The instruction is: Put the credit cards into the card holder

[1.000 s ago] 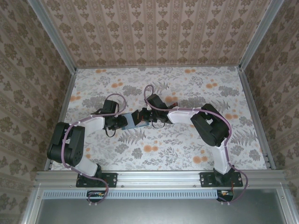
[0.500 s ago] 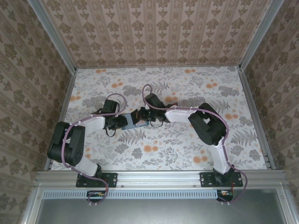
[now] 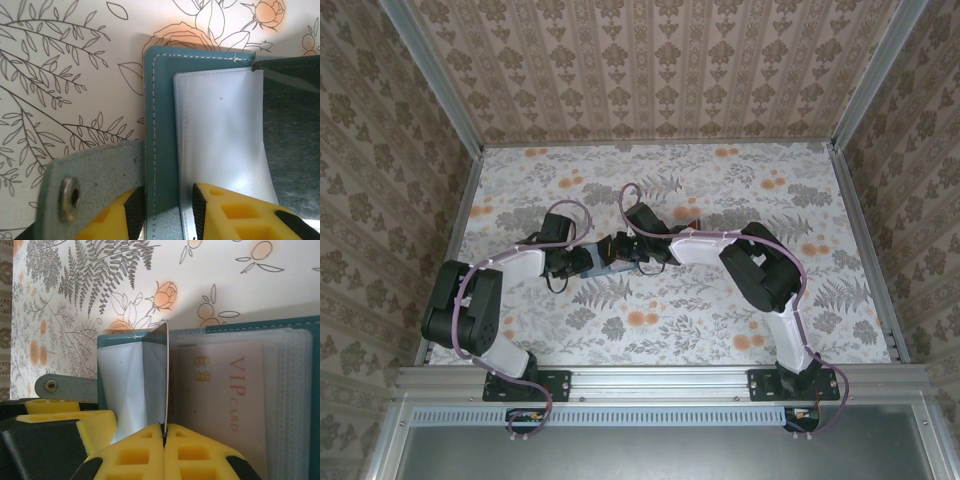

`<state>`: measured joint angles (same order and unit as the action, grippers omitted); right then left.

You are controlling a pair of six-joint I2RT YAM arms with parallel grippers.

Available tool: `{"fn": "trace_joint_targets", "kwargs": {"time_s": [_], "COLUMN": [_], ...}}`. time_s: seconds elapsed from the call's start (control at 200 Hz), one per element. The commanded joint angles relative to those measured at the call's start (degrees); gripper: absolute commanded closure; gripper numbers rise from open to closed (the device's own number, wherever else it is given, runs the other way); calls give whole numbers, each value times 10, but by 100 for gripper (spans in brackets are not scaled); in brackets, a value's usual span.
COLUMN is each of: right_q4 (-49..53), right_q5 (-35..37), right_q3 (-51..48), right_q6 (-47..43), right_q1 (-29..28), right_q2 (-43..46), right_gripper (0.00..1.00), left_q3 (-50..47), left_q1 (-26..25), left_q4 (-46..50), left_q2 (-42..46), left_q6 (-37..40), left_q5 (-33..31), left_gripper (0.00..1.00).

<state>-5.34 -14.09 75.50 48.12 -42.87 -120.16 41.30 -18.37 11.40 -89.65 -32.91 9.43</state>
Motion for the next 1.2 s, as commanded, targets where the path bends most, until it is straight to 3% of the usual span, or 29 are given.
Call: {"fn": "trace_joint_targets", "kwargs": {"time_s": [0.0, 1.195], "right_q4": [38, 62], "right_q5": [20, -16], "right_q3": [-34, 14], "right_q6": [1, -7], "right_q1": [-5, -23], "right_q2": [13, -22], "right_gripper": [92, 91], "left_q3": [-15, -5], "left_q1": [-13, -25], "left_q4": [-37, -30], "left_q2": [-52, -50], "left_q6": [12, 6], "left_q5": [-7, -11], "left_gripper": [64, 64]}}
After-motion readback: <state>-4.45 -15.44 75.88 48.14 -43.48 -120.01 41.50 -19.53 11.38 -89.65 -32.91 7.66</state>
